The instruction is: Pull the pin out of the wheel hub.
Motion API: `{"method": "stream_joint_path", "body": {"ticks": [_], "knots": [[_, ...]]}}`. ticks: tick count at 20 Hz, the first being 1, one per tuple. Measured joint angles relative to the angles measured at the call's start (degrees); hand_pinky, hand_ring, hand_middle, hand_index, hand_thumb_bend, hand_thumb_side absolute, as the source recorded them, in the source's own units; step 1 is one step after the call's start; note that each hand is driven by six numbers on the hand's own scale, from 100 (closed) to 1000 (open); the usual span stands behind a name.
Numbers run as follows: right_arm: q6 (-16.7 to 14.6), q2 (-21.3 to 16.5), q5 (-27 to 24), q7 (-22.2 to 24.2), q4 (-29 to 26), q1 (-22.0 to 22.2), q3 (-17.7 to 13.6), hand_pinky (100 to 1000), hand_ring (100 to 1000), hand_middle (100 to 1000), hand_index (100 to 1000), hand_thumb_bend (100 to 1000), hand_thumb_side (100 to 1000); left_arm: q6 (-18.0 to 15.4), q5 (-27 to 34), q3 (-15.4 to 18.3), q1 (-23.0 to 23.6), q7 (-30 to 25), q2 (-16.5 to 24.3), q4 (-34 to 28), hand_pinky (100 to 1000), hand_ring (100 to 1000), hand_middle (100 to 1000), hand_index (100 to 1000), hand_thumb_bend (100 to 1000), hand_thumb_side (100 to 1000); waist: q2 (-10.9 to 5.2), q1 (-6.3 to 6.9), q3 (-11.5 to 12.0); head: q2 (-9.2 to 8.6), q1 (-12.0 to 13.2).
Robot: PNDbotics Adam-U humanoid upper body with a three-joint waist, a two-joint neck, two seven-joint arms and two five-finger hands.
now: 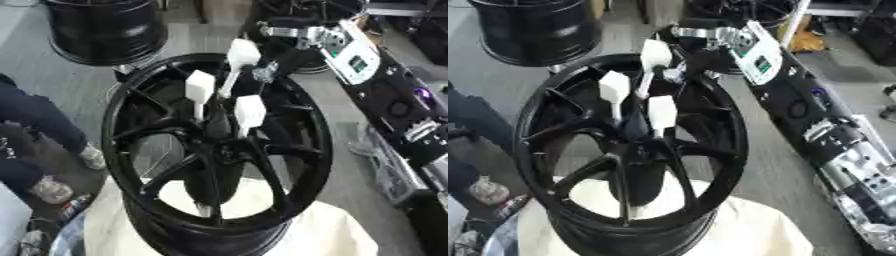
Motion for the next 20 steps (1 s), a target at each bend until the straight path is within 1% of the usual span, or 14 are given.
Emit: {"method": "stream_joint_path", "body": {"ticks": [1, 2, 3, 6, 9, 11, 12, 13, 14, 15, 16, 17, 19, 20], "knots": [[0.23, -1.08, -1.03, 0.23, -1.11, 0.15, -0.92, 761, 563, 267, 468, 100, 281, 0.01, -0.02, 0.0, 0.0, 0.0, 0.0, 0.0, 721, 630, 592, 683, 100, 882, 0.0, -0.04, -0.18, 0.0, 0.06], [0.55, -2.53, -2.24, 0.55, -2.56, 0.62, -2.0, 760, 560, 267, 471, 100, 239, 0.02, -0.03, 0.01, 0.01, 0.0, 0.0, 0.0, 721, 630, 592, 683, 100, 882, -0.01, -0.06, -0.36, 0.01, 0.1], [0.81, -3.97, -3.53, 0.81, -4.1, 1.54, -3.22, 760, 560, 267, 471, 100, 239, 0.03, -0.04, 0.02, 0.02, 0.01, 0.0, 0.0, 721, 630, 592, 683, 100, 882, -0.02, -0.06, -0.52, 0.01, 0.16], [1.07, -9.18, -7.21, 1.08, -8.88, 6.91, -7.99, 757, 549, 265, 479, 100, 146, 0.07, -0.11, 0.07, 0.08, 0.05, 0.0, -0.01, 721, 630, 592, 683, 100, 883, -0.02, -0.08, -0.96, 0.01, 0.36], [0.21, -13.86, -9.49, -0.09, -13.14, 15.44, -15.1, 754, 541, 263, 484, 100, 137, 0.19, -0.21, 0.37, 0.11, 0.21, 0.0, -0.04, 721, 630, 592, 683, 100, 883, 0.0, -0.02, -1.44, 0.01, 0.65], [0.64, -15.0, -9.83, -3.04, -15.02, 22.01, -20.62, 754, 541, 273, 499, 100, 173, 0.29, -0.24, 0.48, 0.16, 0.37, 0.0, -0.1, 721, 630, 592, 683, 100, 884, 0.03, 0.01, -1.77, 0.01, 1.06], [1.32, -15.02, -9.46, -5.22, -15.56, 25.77, -23.47, 754, 546, 286, 514, 100, 221, 0.35, -0.26, 0.64, 0.21, 0.46, 0.0, -0.11, 721, 630, 592, 683, 100, 885, 0.05, 0.01, -2.06, 0.01, 1.29], [2.21, -15.01, -8.6, -7.62, -15.74, 29.43, -26.05, 754, 546, 286, 514, 100, 221, 0.41, -0.27, 0.76, 0.24, 0.56, 0.0, -0.13, 721, 630, 592, 683, 100, 885, 0.06, 0.08, -2.4, 0.01, 1.49], [3.03, -14.8, -7.46, -9.83, -15.73, 32.58, -28.07, 754, 551, 302, 530, 100, 322, 0.45, -0.29, 0.78, 0.26, 0.65, 0.0, -0.14, 721, 630, 592, 683, 100, 886, 0.07, 0.18, -2.68, 0.02, 1.64], [3.93, -14.31, -6.15, -11.95, -15.47, 35.8, -29.72, 755, 557, 323, 551, 100, 362, 0.44, -0.34, 0.81, 0.26, 0.72, 0.0, -0.16, 721, 631, 592, 683, 100, 885, 0.09, 0.27, -2.92, 0.02, 1.84], [4.71, -13.43, -4.72, -13.9, -14.65, 39.23, -30.96, 771, 608, 452, 695, 100, 515, 0.47, -0.39, 0.89, 0.27, 0.77, -0.01, -0.19, 721, 631, 592, 683, 100, 884, 0.13, 0.29, -3.09, 0.02, 1.99], [5.49, -12.3, -3.21, -15.64, -13.45, 42.34, -31.87, 782, 647, 523, 781, 100, 578, 0.48, -0.41, 0.96, 0.27, 0.81, -0.01, -0.24, 721, 631, 592, 683, 100, 884, 0.19, 0.37, -3.27, 0.02, 2.16], [7.13, -9.63, 0.49, -18.64, -10.26, 47.48, -33.02, 788, 665, 553, 812, 100, 601, 0.42, -0.42, 1.08, 0.29, 0.88, -0.02, -0.28, 721, 631, 592, 683, 100, 884, 0.26, 0.74, -3.51, 0.05, 2.41], [7.64, -8.48, 2.3, -19.84, -8.94, 48.81, -33.33, 846, 806, 845, 951, 100, 892, 0.4, -0.42, 1.08, 0.29, 0.9, -0.03, -0.29, 722, 631, 592, 683, 100, 881, 0.26, 0.98, -3.58, 0.05, 2.44]]}}
